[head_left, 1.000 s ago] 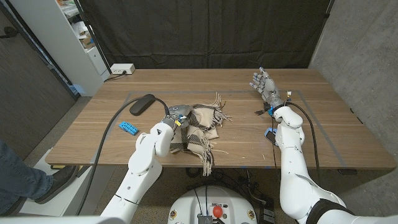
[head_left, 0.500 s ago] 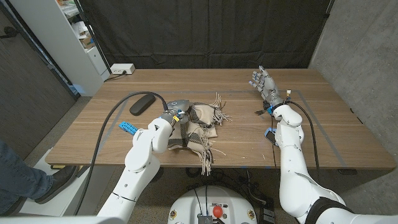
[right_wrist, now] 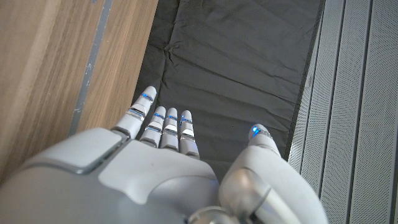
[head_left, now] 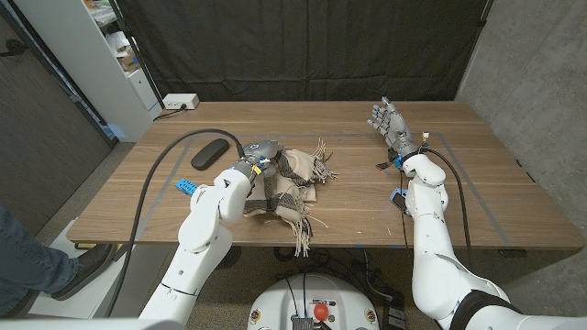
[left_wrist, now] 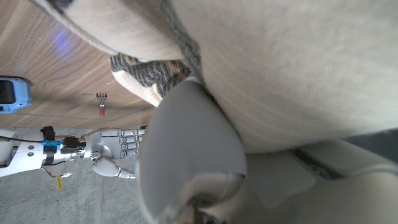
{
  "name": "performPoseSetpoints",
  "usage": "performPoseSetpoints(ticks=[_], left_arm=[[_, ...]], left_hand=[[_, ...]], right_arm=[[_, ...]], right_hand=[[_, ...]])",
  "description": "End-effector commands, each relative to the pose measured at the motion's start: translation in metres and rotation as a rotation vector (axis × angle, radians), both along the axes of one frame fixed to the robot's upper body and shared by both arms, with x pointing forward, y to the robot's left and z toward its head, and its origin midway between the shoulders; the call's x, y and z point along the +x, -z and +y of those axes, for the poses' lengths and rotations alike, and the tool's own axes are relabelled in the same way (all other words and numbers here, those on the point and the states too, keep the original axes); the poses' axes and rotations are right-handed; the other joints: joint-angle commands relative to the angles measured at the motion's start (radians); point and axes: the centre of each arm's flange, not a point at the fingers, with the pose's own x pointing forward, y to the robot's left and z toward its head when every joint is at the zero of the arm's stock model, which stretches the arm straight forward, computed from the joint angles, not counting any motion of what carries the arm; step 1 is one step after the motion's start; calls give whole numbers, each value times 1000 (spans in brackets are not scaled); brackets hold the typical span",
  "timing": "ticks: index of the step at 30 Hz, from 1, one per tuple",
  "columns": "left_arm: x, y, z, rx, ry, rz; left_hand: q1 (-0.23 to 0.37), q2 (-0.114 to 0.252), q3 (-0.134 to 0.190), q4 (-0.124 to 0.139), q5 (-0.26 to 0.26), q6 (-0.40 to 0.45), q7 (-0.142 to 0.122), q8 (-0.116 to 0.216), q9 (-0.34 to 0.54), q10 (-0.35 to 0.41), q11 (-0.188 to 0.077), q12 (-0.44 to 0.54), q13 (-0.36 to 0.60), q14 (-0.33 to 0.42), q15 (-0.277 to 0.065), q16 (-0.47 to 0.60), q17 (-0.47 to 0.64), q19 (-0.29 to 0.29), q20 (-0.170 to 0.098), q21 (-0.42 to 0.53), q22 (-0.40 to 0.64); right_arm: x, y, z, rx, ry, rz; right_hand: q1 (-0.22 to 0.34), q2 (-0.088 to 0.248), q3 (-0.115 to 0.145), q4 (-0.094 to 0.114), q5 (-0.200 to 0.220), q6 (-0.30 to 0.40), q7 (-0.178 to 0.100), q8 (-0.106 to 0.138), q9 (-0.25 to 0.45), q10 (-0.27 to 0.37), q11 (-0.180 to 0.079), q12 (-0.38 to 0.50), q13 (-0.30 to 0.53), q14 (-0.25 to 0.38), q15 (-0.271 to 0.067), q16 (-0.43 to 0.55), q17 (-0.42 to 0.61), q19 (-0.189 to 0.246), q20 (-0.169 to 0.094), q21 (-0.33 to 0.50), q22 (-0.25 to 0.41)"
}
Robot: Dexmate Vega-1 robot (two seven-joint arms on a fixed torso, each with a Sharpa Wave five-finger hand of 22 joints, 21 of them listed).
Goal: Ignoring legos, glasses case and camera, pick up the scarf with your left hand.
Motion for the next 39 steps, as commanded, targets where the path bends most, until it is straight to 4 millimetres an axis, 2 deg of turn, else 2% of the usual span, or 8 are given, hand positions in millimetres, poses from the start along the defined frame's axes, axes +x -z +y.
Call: performPoseSetpoints(ticks=[1, 39], left_arm=[[-13, -13, -2, 8, 16, -59], [-47, -48, -1, 36, 51, -134]], left_hand=[[11, 14, 12, 4, 9, 23, 7, 10, 8, 10, 0, 9, 12, 175, -273, 1, 9, 84, -105, 17, 1], [-10, 1, 34, 7, 21, 48, 4, 18, 22, 48, -6, 32, 77, 188, -250, -1, 58, 60, -116, 107, -19]], right_arm=[[0, 0, 3, 6, -8, 0], [-1, 11, 2, 14, 2, 14]], right_hand=[[5, 10, -1, -6, 2, 5, 0, 0, 1, 7, -5, -2, 2, 11, 0, 8, 3, 7, -2, 0, 5], [7, 13, -2, -8, 1, 5, -1, 0, 1, 8, -4, -2, 2, 13, 1, 8, 4, 8, -2, 0, 5]])
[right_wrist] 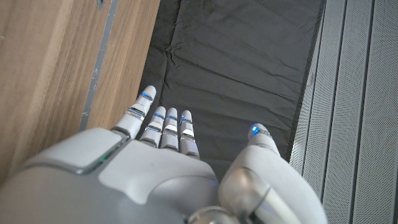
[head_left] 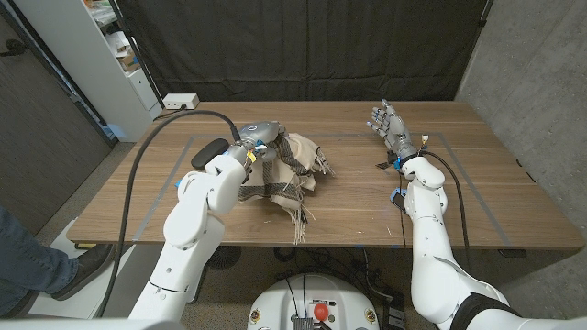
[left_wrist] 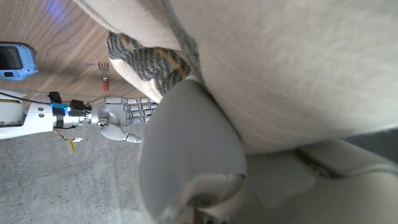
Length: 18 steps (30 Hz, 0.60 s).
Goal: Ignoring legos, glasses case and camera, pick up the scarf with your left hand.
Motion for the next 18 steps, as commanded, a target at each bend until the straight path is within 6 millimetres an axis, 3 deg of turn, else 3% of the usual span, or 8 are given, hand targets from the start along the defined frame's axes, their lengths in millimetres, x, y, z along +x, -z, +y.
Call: performPoseSetpoints(ticks=[1, 18], left_arm=[[-9, -9, 1, 5, 8, -26], [-17, -20, 8, -10, 4, -65]], left_hand=[[-9, 0, 32, 9, 6, 10, 3, 4, 3, 12, 2, 9, 9, 183, -245, 7, 9, 71, -105, 15, -2], [-17, -5, 46, 8, 11, 20, 4, 9, 12, 17, 1, 14, 22, 185, -239, 6, 30, 59, -106, 44, -19]], right_arm=[[0, 4, 1, -1, 5, 4], [-2, 1, 3, -2, 9, 0]], right_hand=[[2, 8, 2, -4, 1, 5, 0, 0, 1, 9, -4, -2, 2, 14, 1, 8, 4, 8, -1, 0, 5], [2, 9, 1, -5, 1, 5, -2, 0, 1, 8, -5, -2, 2, 14, 0, 8, 4, 9, -2, -1, 5]])
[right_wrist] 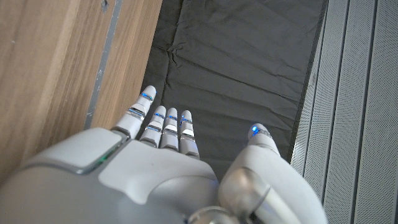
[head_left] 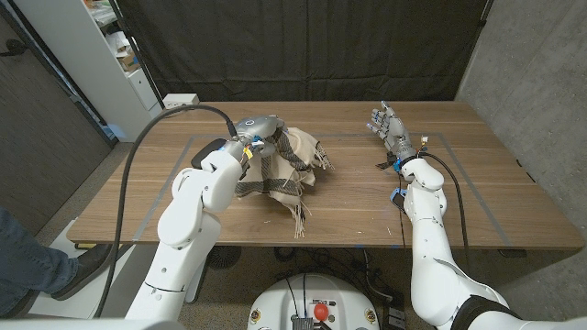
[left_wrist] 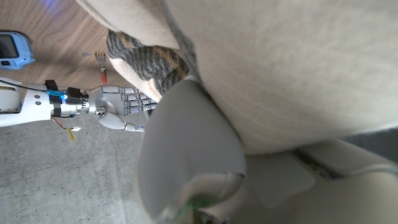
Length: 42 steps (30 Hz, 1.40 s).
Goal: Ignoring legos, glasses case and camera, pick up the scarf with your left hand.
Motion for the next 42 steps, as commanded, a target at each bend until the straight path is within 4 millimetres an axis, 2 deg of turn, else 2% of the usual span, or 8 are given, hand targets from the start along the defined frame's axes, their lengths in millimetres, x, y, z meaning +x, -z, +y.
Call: performPoseSetpoints(ticks=[1, 16, 42], left_arm=[[-7, -9, 4, -8, -1, -33], [-16, -25, 1, -5, -3, -70], [-24, -27, 3, -30, -2, -91]], left_hand=[[-3, 3, 47, 8, 7, 17, 1, 10, 8, 11, -5, 8, 7, 182, -242, 2, 9, 66, -98, 14, -2], [-10, 0, 59, 8, 10, 24, -1, 15, 17, 16, -3, 14, 12, 184, -236, 2, 27, 56, -100, 37, -18], [-20, -6, 79, 8, 14, 33, -1, 18, 26, 25, -3, 24, 16, 187, -228, 4, 58, 39, -104, 74, -42]], right_arm=[[-1, -3, 1, -3, 3, -5], [-3, -6, -1, 9, 2, -16], [-2, -1, -2, 14, 4, -3]], right_hand=[[2, 9, 1, -5, 1, 5, -1, 0, 2, 9, -5, -2, 2, 9, -5, 8, 5, 9, -3, -1, 5], [2, 10, 0, -6, 0, 4, 0, 0, 2, 10, -5, -2, 2, 9, -4, 8, 5, 9, -4, -1, 5], [3, 13, 0, -7, 0, 6, 1, 0, 2, 12, -4, -2, 2, 12, -5, 9, 6, 13, -6, 0, 5]])
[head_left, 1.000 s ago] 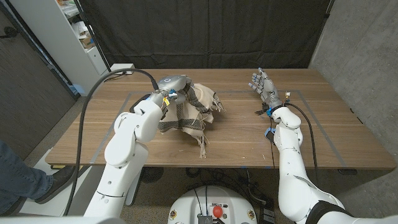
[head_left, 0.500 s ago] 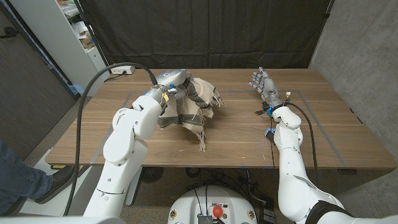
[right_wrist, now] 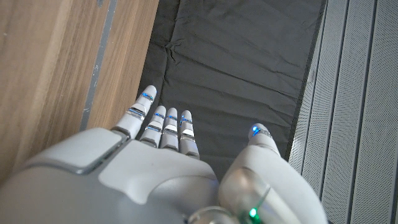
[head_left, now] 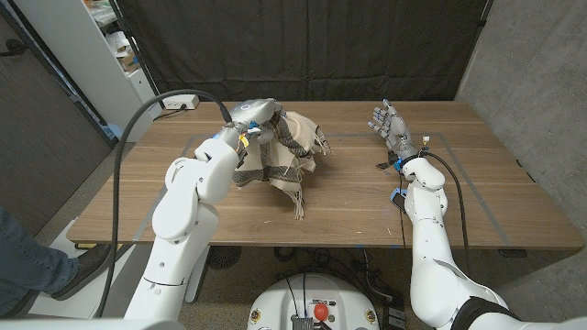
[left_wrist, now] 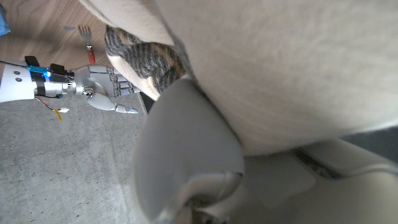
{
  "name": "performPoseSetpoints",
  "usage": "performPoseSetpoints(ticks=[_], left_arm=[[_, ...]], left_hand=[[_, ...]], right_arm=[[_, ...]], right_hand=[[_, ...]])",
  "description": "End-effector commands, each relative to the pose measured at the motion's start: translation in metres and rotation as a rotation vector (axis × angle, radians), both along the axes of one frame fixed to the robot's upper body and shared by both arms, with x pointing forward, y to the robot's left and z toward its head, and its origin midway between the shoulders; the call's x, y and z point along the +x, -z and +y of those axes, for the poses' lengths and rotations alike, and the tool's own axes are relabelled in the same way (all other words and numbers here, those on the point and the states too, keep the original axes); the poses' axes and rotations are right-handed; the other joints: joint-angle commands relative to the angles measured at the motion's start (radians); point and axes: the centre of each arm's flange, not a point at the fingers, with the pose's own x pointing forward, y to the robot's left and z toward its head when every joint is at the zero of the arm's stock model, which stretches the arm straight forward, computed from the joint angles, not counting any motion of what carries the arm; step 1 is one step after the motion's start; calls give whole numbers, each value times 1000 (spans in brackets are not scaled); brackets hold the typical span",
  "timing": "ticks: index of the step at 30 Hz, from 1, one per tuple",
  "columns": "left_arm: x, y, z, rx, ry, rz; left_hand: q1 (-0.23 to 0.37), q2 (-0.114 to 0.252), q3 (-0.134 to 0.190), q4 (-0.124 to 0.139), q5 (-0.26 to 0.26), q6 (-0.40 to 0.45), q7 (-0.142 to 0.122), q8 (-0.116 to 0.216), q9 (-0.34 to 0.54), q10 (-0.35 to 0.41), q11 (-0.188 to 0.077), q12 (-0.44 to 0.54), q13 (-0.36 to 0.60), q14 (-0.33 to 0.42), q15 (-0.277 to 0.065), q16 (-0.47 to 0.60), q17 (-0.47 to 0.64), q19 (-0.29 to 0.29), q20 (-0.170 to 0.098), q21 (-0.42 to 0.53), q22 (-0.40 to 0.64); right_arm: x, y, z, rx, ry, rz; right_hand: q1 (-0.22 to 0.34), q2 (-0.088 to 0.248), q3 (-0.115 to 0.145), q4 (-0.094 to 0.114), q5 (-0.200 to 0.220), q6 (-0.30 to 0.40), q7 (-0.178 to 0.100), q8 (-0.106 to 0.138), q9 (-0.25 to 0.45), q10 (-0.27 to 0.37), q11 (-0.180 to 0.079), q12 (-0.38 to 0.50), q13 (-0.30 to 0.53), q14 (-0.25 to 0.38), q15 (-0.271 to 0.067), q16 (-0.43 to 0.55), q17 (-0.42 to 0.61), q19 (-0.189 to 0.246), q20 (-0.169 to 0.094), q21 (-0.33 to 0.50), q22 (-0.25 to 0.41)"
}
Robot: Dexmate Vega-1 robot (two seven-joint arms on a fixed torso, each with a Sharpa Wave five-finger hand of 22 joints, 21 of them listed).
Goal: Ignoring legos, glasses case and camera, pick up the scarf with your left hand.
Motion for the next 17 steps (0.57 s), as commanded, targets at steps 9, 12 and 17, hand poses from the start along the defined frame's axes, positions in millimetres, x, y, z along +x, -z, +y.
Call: performPoseSetpoints(ticks=[9, 12, 17], left_arm=[[-5, -1, 2, -7, -9, -3], [-6, -1, 2, -8, -16, -11], [-5, -1, 2, -7, -11, -7]], left_hand=[[-5, 8, 73, 20, 6, 21, 4, 7, 5, 9, -1, 12, 4, 171, -208, 8, 17, 17, -59, 21, -6], [-6, 7, 77, 19, 6, 21, 3, 7, 6, 9, -1, 13, 4, 170, -208, 7, 22, 14, -59, 27, -9], [-6, 3, 80, 18, 6, 20, 4, 7, 9, 8, -3, 14, 4, 169, -207, 8, 28, 7, -59, 34, -12]], right_arm=[[2, 0, 1, -3, -4, 2], [3, 0, 2, -6, -4, 2], [3, -1, 2, -6, -4, 3]], right_hand=[[4, 14, 4, -3, -1, 6, 1, 0, 1, 7, 2, -1, 2, 8, 0, 9, 2, 10, -1, 1, 5], [4, 15, 4, -3, -1, 6, 1, 0, 1, 6, 0, -2, 2, 10, 1, 10, 2, 10, -1, 0, 5], [4, 15, 3, -4, -1, 6, 1, 0, 1, 6, 1, -2, 2, 8, 1, 9, 2, 10, -1, 0, 5]])
